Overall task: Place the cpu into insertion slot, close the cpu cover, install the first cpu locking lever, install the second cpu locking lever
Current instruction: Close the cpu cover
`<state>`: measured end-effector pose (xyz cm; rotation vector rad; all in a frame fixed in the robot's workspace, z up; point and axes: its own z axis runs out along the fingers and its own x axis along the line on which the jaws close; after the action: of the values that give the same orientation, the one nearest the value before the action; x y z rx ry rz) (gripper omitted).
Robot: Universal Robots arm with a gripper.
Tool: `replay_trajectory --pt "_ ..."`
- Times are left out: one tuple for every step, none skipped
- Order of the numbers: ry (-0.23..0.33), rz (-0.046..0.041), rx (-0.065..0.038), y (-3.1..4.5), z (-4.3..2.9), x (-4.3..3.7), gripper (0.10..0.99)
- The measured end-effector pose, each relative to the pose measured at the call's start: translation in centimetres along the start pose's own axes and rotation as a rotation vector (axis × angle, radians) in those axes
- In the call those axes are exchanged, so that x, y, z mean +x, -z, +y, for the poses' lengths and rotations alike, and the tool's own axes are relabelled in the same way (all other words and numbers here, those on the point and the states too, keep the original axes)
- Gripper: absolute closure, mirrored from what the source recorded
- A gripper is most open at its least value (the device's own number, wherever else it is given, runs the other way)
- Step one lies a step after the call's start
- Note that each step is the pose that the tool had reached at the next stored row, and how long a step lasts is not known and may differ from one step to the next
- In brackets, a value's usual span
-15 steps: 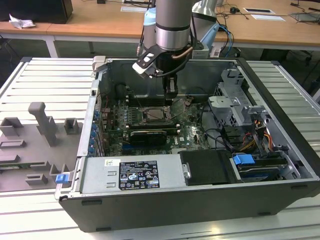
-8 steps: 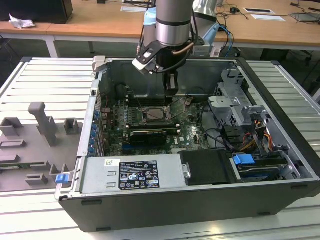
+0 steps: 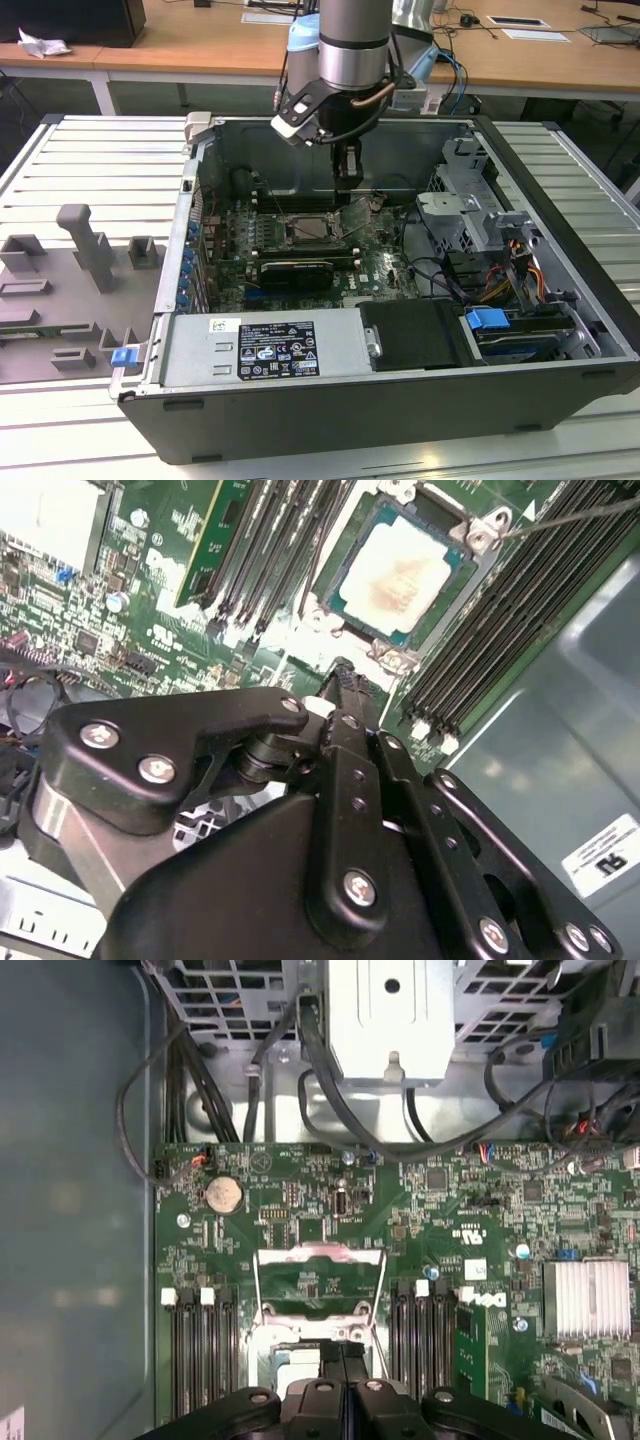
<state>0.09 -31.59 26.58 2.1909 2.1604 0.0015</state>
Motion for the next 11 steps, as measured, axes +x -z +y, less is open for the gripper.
replay_trajectory --pt "0.0 -0.0001 0.001 -0.01 0.19 0.0 0.98" --pt "0.0 -0.0002 0.002 -0.01 0.37 0.0 0.98" --pt "0.0 -0.0002 0.003 -0.03 0.76 0.01 0.98" --pt "0.0 -0.0001 0.004 -0.04 0.98 0.02 0.98" --pt "0.0 -0.0001 0.004 -0.05 1.17 0.02 0.98" --pt "0.0 -0.0001 0.005 -0.07 1.45 0.02 0.98" --pt "0.0 0.0 0.006 -0.08 1.7 0.03 0.98" --pt "0.0 0.0 0.007 -0.09 1.86 0.03 0.98" --pt "0.0 0.0001 0.007 -0.1 2.03 0.04 0.98" --pt "0.0 -0.0001 0.007 -0.1 2.13 0.04 0.98" --pt "0.0 -0.0002 0.007 -0.1 2.24 0.03 0.98"
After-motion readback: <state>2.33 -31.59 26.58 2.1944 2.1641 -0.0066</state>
